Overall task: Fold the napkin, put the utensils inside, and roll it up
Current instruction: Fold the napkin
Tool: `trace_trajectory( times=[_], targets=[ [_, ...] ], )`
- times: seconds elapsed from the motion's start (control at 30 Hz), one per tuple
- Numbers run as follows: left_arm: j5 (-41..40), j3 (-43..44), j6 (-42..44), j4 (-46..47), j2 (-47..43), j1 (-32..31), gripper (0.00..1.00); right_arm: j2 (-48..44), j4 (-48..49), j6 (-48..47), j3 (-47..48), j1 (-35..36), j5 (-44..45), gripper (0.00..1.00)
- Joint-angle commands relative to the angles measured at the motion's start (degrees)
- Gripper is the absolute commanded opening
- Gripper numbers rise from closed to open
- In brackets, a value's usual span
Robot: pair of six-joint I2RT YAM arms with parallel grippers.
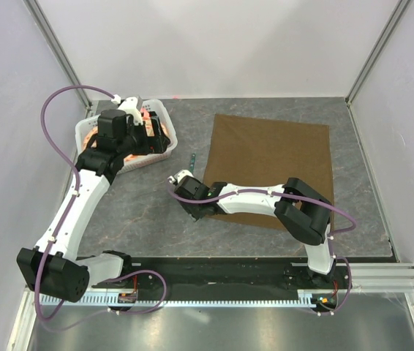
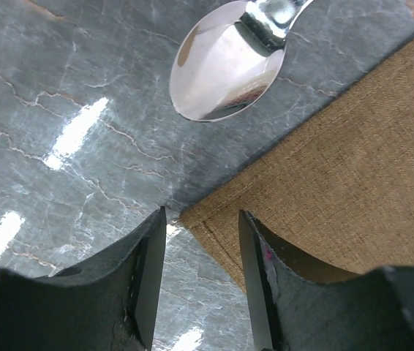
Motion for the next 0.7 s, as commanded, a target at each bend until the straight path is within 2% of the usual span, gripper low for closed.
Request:
trace_trajectory(
  times=[0.0,0.3,0.57,0.67],
  targets=[
    [0.44,0.2,0.88,1.87,-1.07,0.62,1.0,0.23,-0.57,0.06,1.05,0.19,2.35,0.51],
    [0.8,0.2,0.71,1.96,-0.81,1.24,1.0,1.2,-0.13,-0.29,1.22,0.36,-0.55,0.41],
    [1.23,0.11,0.53,2.05,-0.72,1.76,1.0,3.22,-0.48,0.94,0.96,0.1,-2.22,0.38],
    [1.67,0.03,0.44,2.22,-0.81,1.85,1.0,4.1,-0.74,1.38,0.96,-0.08,-3.28,0.24]
  ],
)
